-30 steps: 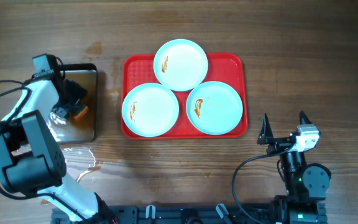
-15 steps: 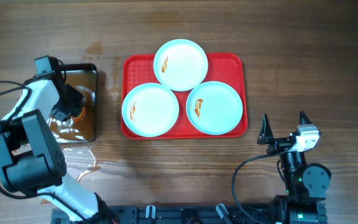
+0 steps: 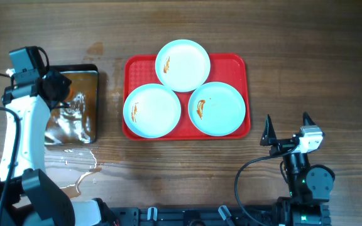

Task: Clean dirty plates on tray and stack at the side
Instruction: 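Grasp the orange-green sponge with the left gripper and lift it, then dip and swish the held sponge in the water tray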

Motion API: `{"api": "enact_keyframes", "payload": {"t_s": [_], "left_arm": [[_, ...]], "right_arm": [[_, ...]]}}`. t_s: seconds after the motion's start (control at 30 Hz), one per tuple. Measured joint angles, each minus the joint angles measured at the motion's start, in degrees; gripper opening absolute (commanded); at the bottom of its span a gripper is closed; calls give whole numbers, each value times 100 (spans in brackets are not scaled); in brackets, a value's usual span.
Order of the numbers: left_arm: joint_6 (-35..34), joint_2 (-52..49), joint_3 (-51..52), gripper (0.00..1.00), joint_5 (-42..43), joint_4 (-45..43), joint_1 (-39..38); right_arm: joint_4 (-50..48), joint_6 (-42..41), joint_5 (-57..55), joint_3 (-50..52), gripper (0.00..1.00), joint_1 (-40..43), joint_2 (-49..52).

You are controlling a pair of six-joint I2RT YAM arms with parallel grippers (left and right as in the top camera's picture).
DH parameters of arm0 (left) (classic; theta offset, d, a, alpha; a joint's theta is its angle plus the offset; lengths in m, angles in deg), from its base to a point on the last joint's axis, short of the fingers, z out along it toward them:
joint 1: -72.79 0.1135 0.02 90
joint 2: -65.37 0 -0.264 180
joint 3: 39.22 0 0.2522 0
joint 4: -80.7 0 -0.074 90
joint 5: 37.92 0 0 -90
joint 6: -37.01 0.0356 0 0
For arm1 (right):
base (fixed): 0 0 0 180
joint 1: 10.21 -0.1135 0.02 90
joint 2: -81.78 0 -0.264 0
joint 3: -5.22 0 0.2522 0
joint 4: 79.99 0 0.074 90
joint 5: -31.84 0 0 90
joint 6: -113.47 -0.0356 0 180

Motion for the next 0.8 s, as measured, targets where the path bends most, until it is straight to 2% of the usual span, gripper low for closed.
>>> {"api": "enact_keyframes", "payload": {"t_s": [0.1,0.2,0.47,0.63,0.8], "left_arm": [[0,-79,39,4,501,-402,81],[-2,-302,96,4,1495,-490,437],[-20,-525,151,4,4164,164,1696],[-22,-525,155,4,5180,553,1926],[-166,-525,155,4,5668,741,1923]], "right_arm": [[0,0,0,0,100,0,0],[0,0,0,0,100,0,0],[0,0,0,0,100,0,0],[0,0,0,0,100,0,0],[0,0,0,0,100,0,0]]}}
